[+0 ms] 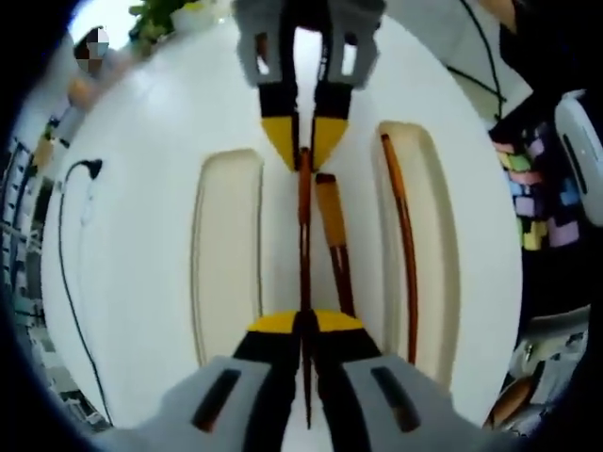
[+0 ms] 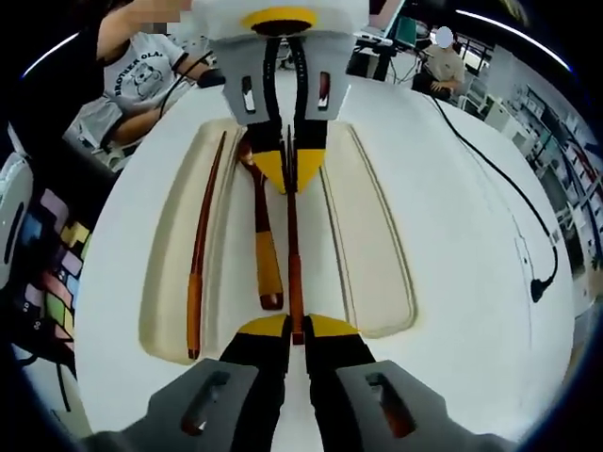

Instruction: Arrange the utensils inside the cutlery case until each visible utensil rests in its matching compartment.

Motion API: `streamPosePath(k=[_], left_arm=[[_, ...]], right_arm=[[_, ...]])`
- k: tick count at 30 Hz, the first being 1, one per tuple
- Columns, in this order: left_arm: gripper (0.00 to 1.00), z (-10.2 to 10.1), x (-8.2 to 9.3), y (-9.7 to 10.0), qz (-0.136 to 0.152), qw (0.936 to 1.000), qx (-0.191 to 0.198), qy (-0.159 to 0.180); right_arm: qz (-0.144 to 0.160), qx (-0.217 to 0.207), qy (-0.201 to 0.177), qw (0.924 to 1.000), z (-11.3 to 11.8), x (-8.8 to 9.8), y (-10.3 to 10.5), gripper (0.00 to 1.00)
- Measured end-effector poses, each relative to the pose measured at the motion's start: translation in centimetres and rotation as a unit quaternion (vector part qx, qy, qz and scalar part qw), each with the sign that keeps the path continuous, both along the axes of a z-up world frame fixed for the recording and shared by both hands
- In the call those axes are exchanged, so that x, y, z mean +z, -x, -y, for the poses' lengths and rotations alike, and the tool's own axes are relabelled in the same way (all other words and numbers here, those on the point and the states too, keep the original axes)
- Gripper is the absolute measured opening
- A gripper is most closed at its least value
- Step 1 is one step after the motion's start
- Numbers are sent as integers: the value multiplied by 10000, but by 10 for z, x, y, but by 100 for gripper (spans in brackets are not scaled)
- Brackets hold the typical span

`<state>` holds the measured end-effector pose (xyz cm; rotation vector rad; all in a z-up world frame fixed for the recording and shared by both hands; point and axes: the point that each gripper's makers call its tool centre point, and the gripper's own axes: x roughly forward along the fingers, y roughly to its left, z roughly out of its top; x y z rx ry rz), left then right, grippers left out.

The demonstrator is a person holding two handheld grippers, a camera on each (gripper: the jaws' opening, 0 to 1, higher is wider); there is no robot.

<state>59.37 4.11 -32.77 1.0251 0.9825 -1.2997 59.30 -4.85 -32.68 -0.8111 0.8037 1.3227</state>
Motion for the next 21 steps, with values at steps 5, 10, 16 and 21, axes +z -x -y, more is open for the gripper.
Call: streamPosePath(k=[5, 10, 16, 21], left_arm=[[3, 1, 8, -3, 129, 9999, -81, 19], [3, 5, 20, -3, 217, 9996, -92, 143], [3, 3, 30, 5, 169, 9997, -182, 89], [3, 4, 41, 10, 242, 9994, -186, 155]], right_arm=[[82, -11, 28, 10000, 2, 6, 1, 4], [226, -25, 16, 9997, 7, 15, 0, 4], [201, -23, -106, 9997, 4, 33, 8, 4], [274, -31, -71, 9996, 5, 42, 14, 4]])
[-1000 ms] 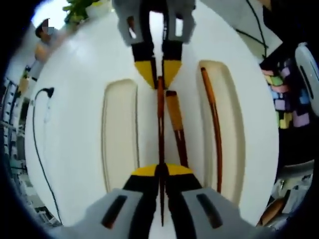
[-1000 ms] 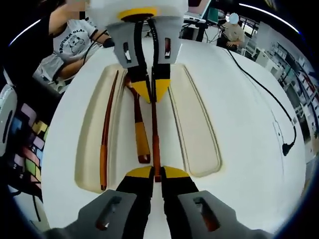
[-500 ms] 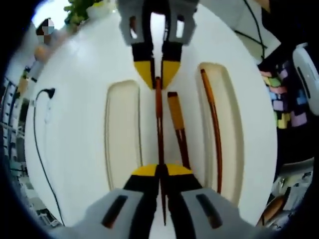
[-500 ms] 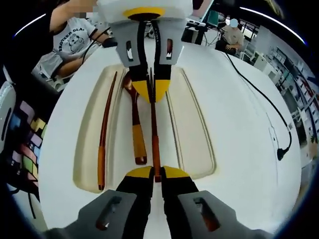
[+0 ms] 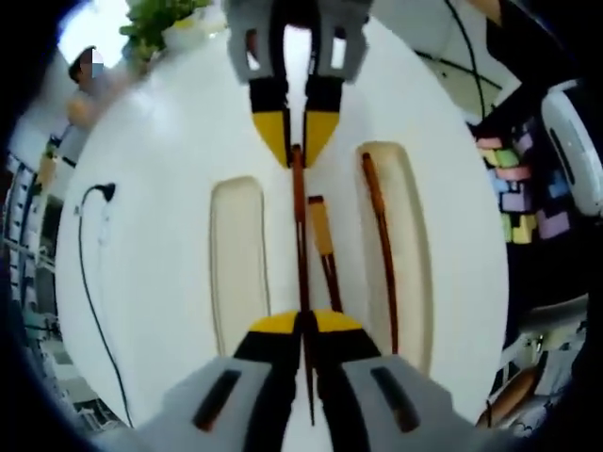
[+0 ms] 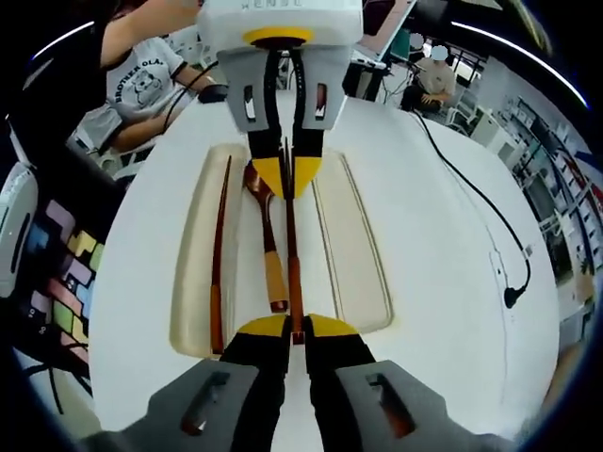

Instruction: Arrange the utensils inside the cutlery case until each visible utensil rests in its matching compartment.

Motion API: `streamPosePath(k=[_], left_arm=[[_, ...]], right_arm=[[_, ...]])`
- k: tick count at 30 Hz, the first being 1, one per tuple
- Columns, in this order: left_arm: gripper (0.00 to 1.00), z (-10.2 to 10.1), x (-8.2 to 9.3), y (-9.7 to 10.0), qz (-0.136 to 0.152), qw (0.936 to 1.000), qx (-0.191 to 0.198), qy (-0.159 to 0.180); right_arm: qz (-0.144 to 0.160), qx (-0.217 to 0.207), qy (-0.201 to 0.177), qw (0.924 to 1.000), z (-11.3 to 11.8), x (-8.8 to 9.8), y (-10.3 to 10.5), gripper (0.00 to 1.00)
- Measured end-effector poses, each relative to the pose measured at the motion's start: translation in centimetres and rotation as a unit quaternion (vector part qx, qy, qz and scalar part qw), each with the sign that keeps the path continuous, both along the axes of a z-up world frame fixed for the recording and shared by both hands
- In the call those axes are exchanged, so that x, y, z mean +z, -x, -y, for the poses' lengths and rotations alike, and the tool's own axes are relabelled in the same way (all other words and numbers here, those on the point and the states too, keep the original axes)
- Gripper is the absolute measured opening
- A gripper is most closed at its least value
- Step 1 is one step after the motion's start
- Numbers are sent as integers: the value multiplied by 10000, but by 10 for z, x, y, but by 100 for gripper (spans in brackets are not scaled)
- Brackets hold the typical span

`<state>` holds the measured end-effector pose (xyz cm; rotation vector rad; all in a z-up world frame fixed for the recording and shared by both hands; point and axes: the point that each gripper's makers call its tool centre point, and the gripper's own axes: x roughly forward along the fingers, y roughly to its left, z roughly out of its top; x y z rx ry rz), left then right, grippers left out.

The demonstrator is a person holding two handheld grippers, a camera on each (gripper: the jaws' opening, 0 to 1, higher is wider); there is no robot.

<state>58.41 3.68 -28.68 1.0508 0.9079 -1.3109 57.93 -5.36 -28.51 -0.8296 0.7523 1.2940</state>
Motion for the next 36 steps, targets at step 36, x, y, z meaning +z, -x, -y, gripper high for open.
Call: streamPosePath(k=[36], left_arm=[[3, 7, -6, 61, -722, 9970, -221, 162]], right_arm=[[-719, 182, 141, 9971, 7, -10, 60, 5]])
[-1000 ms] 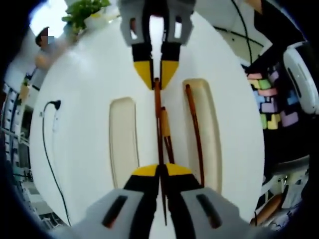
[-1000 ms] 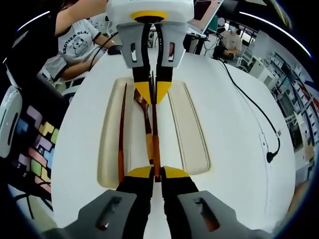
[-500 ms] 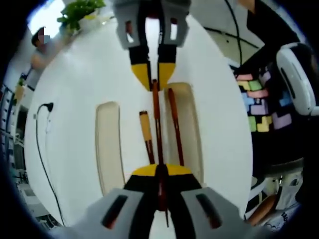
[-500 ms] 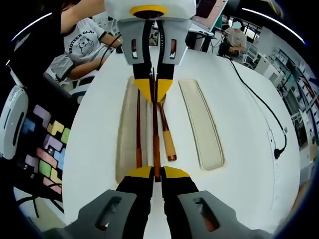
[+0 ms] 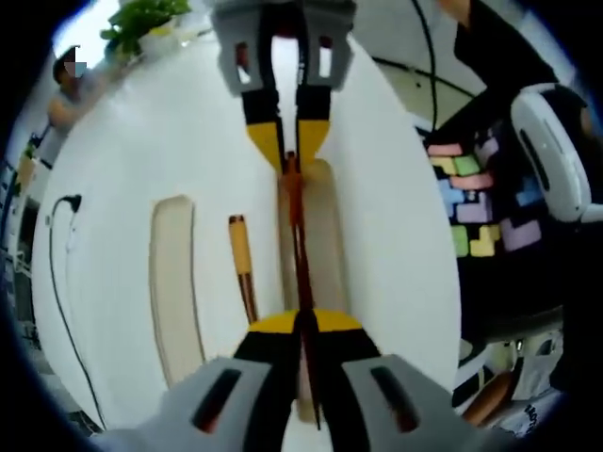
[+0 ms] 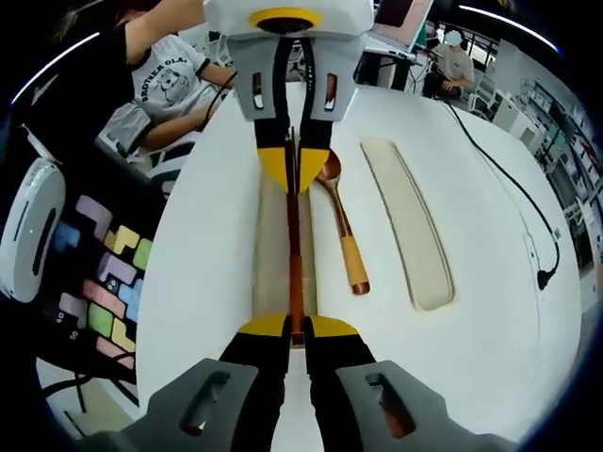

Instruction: Arrange the utensils inside the cutlery case until each visible utensil rests in its matching compartment.

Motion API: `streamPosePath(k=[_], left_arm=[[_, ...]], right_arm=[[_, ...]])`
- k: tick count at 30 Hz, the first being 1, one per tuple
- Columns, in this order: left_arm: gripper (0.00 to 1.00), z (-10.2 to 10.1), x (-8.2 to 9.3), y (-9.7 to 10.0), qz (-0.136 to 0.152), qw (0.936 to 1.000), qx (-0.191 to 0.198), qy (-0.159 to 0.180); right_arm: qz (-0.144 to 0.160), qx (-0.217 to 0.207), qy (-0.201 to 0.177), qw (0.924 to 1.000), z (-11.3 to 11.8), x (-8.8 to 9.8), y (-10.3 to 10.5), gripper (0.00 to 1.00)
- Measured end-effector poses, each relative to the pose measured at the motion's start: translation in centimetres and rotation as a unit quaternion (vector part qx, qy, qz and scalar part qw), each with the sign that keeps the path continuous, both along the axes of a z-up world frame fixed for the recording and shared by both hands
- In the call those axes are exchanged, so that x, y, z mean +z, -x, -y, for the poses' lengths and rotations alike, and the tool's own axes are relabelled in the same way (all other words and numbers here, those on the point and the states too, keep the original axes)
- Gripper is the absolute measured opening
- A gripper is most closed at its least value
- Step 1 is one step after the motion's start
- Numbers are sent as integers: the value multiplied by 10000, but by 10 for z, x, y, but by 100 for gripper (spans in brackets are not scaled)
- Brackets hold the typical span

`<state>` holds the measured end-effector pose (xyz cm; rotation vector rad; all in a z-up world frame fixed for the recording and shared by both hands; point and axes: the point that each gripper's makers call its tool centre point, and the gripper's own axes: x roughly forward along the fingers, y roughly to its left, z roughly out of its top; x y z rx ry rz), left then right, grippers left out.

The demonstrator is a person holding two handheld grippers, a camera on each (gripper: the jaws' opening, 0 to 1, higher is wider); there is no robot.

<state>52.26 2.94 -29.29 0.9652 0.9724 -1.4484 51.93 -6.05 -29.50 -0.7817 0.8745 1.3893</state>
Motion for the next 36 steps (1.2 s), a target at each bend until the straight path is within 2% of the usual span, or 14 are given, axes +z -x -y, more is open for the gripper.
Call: streamPosePath(k=[18, 36], left_arm=[[4, 0, -12, 13, -400, 9989, 127, 195], [4, -1, -20, 15, -454, 9987, 108, 216]], right_arm=[[-403, -55, 38, 9992, 0, -12, 12, 5], [-476, -75, 33, 9988, 1, -16, 15, 5]])
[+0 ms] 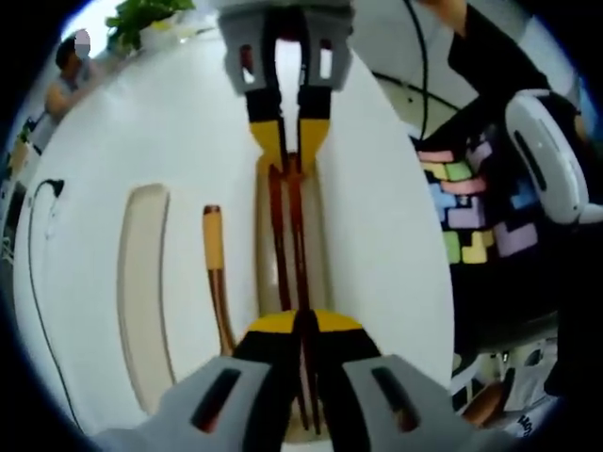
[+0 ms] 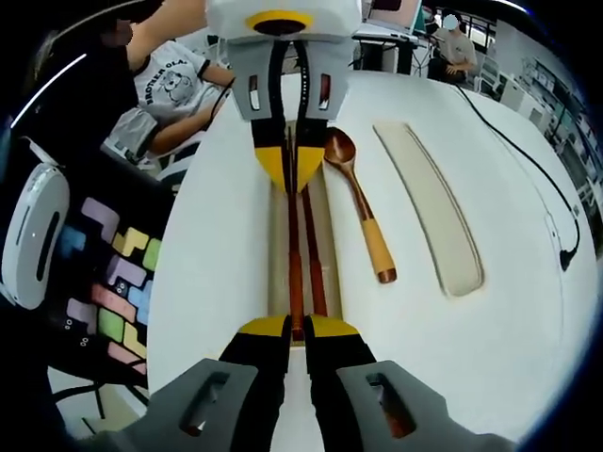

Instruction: Arrange the utensils inside the cutlery case until each visible utensil rests in its matching compartment.

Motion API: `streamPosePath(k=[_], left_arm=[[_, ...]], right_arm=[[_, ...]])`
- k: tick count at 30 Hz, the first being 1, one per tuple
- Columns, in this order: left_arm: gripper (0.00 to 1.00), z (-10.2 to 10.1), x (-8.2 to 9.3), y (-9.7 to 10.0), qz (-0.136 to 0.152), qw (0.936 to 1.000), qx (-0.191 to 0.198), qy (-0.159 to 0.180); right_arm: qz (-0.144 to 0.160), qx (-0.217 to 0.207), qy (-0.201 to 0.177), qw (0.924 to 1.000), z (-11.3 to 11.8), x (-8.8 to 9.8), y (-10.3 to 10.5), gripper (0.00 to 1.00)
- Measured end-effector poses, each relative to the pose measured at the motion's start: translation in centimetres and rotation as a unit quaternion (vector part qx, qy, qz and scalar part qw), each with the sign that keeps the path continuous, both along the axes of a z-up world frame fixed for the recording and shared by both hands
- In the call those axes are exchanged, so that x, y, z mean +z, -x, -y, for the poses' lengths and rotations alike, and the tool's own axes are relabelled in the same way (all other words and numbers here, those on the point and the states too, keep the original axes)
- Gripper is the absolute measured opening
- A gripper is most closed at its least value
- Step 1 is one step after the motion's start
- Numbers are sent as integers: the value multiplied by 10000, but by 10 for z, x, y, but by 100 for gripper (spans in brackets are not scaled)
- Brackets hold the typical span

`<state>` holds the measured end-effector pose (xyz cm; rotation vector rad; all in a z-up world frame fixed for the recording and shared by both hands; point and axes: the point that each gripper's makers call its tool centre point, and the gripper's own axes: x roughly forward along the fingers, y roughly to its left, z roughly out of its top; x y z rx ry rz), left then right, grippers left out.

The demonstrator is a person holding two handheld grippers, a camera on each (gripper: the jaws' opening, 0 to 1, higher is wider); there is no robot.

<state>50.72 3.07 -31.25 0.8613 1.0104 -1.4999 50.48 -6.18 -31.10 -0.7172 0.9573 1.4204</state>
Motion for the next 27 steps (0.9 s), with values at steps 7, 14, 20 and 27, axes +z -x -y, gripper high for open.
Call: streamPosePath(k=[7, 14, 20, 27], left_arm=[[4, 0, -2, 5, -105, 9999, -54, 24], [5, 3, 2, 5, -104, 9999, -4, 127], [5, 4, 3, 4, -106, 9997, 36, 200], [5, 4, 7, 4, -17, 9996, 53, 264]], right_arm=[[16, -18, -7, 10000, 1, 0, 1, 6], [64, 14, -22, 10000, 1, 3, 1, 6], [80, 23, -48, 10000, -1, 3, -1, 6], [154, 18, -66, 9999, 0, 7, -1, 6]])
